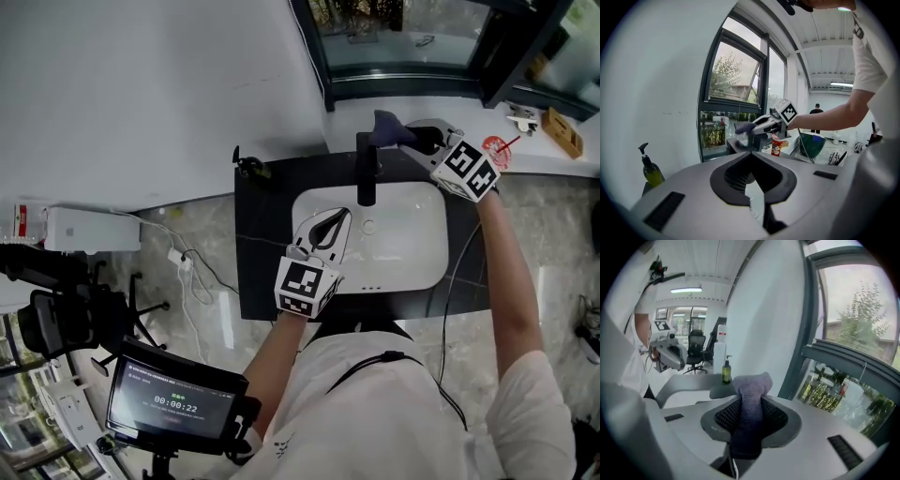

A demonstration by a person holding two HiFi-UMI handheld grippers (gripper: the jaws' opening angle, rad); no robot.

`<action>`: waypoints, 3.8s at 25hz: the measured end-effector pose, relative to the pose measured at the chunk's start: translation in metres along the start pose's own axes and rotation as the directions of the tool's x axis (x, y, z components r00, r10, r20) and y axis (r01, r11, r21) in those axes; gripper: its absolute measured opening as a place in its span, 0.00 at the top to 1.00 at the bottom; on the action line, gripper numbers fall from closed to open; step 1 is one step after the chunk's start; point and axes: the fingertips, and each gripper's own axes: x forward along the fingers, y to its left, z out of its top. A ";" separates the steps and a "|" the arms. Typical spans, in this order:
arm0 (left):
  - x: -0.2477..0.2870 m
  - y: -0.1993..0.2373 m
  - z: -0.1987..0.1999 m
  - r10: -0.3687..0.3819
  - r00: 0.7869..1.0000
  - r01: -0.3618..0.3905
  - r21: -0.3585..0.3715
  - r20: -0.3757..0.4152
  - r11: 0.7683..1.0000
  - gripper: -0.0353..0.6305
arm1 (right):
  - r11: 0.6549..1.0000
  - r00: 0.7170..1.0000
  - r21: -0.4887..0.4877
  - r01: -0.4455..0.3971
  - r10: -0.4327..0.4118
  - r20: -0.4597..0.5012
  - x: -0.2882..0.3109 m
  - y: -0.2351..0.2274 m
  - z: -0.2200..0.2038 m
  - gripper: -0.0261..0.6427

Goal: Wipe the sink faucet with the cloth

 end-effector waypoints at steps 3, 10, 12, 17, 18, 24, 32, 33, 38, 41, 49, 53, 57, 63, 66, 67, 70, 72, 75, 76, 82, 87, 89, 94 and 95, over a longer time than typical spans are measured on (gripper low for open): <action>0.002 -0.004 -0.001 -0.008 1.000 0.008 0.000 -0.002 1.000 0.95 | 0.993 0.995 0.097 0.065 -0.072 0.072 -0.015 -0.021 0.005 0.79; -0.001 -0.003 -0.002 0.002 1.000 -0.002 -0.002 -0.007 1.000 0.95 | 0.991 0.974 0.047 0.128 -0.117 -0.196 0.002 -0.022 -0.078 0.79; -0.002 -0.001 -0.003 0.010 1.000 -0.010 -0.005 -0.011 1.000 0.95 | 0.994 0.960 0.051 0.097 -0.080 -0.269 0.015 -0.009 -0.104 0.79; -0.009 0.007 -0.005 0.037 0.999 -0.037 -0.014 -0.021 0.999 0.95 | 0.999 0.908 0.010 -0.048 0.048 -0.417 0.048 0.035 -0.143 0.79; -0.011 0.008 -0.006 0.042 0.999 -0.043 -0.015 -0.023 0.999 0.95 | 0.997 0.897 0.000 -0.072 0.065 -0.438 0.055 0.042 -0.146 0.79; -0.021 0.020 -0.012 0.081 0.996 -0.082 -0.025 -0.029 0.996 0.95 | 0.991 0.884 -0.026 -0.131 0.105 -0.456 0.087 0.055 -0.144 0.79; -0.023 0.022 -0.012 0.081 0.997 -0.081 -0.025 -0.017 0.996 0.95 | 0.988 0.954 -0.091 -0.129 0.098 -0.283 0.061 0.046 -0.082 0.79; -0.021 0.020 -0.011 0.074 0.997 -0.074 -0.023 -0.016 0.997 0.95 | 0.987 0.960 -0.111 -0.119 0.085 -0.268 0.055 0.043 -0.073 0.79; -0.015 0.009 -0.006 0.037 0.999 -0.037 -0.015 -0.009 0.999 0.95 | 0.992 0.990 -0.111 -0.064 0.049 -0.132 0.024 0.033 -0.024 0.79; -0.011 0.004 -0.003 0.022 1.000 -0.022 -0.010 -0.005 1.000 0.95 | 0.999 0.999 -0.015 -0.033 0.033 -0.012 0.004 0.025 -0.007 0.79; -0.010 -0.003 -0.006 0.004 1.000 -0.004 -0.006 -0.010 1.000 0.95 | 0.976 0.998 0.217 -0.032 0.045 -0.054 -0.011 0.052 -0.086 0.79; -0.013 0.002 -0.007 0.015 1.000 -0.015 -0.008 -0.019 1.000 0.95 | 0.979 0.969 0.156 -0.133 0.161 -0.188 0.020 0.095 -0.121 0.79; -0.017 0.004 -0.010 0.033 0.999 -0.033 -0.010 -0.029 0.999 0.95 | 0.972 0.944 0.112 -0.207 0.228 -0.236 0.052 0.115 -0.128 0.79; -0.029 0.023 -0.022 0.086 0.995 -0.087 -0.022 -0.049 0.996 0.95 | 0.970 0.960 0.136 -0.202 0.224 -0.171 0.083 0.094 -0.112 0.79; -0.037 0.023 -0.024 0.100 0.994 -0.102 -0.020 -0.051 0.995 0.95 | 0.970 0.963 0.125 -0.206 0.224 -0.149 0.084 0.091 -0.103 0.79; -0.039 0.021 -0.024 0.102 0.994 -0.103 -0.019 -0.050 0.995 0.95 | 0.971 0.965 0.122 -0.208 0.224 -0.139 0.082 0.092 -0.100 0.79; -0.041 0.017 -0.024 0.099 0.994 -0.100 -0.015 -0.048 0.995 0.95 | 0.969 0.966 0.114 -0.217 0.230 -0.118 0.075 0.097 -0.094 0.79; -0.041 0.016 -0.024 0.094 0.994 -0.095 -0.011 -0.048 0.995 0.95 | 0.964 0.960 0.113 -0.242 0.254 -0.114 0.070 0.106 -0.094 0.79; -0.038 0.015 -0.023 0.080 0.996 -0.080 -0.006 -0.047 0.997 0.95 | 0.951 0.947 0.120 -0.286 0.300 -0.112 0.061 0.122 -0.098 0.79; -0.036 0.015 -0.022 0.075 0.996 -0.075 -0.004 -0.047 0.997 0.95 | 0.945 0.943 0.131 -0.300 0.315 -0.107 0.060 0.127 -0.099 0.79; -0.026 0.012 -0.018 0.044 0.998 -0.044 -0.001 -0.042 0.999 0.95 | 0.852 0.860 0.215 -0.478 0.503 -0.082 0.037 0.173 -0.105 0.79; -0.023 0.009 -0.017 0.034 0.999 -0.034 -0.002 -0.038 0.999 0.95 | 0.894 0.869 0.165 -0.416 0.444 -0.219 0.036 0.162 -0.129 0.79; -0.024 0.009 -0.016 0.035 0.999 -0.035 -0.002 -0.034 0.999 0.95 | 0.926 0.897 0.159 -0.343 0.373 -0.237 0.042 0.142 -0.133 0.79; -0.024 0.015 -0.016 0.051 0.998 -0.051 -0.003 -0.032 0.999 0.95 | 0.962 0.951 0.164 -0.221 0.249 -0.184 0.066 0.101 -0.121 0.79; -0.025 0.016 -0.016 0.055 0.998 -0.055 -0.003 -0.032 0.998 0.95 | 0.964 0.955 0.162 -0.213 0.240 -0.174 0.070 0.097 -0.117 0.79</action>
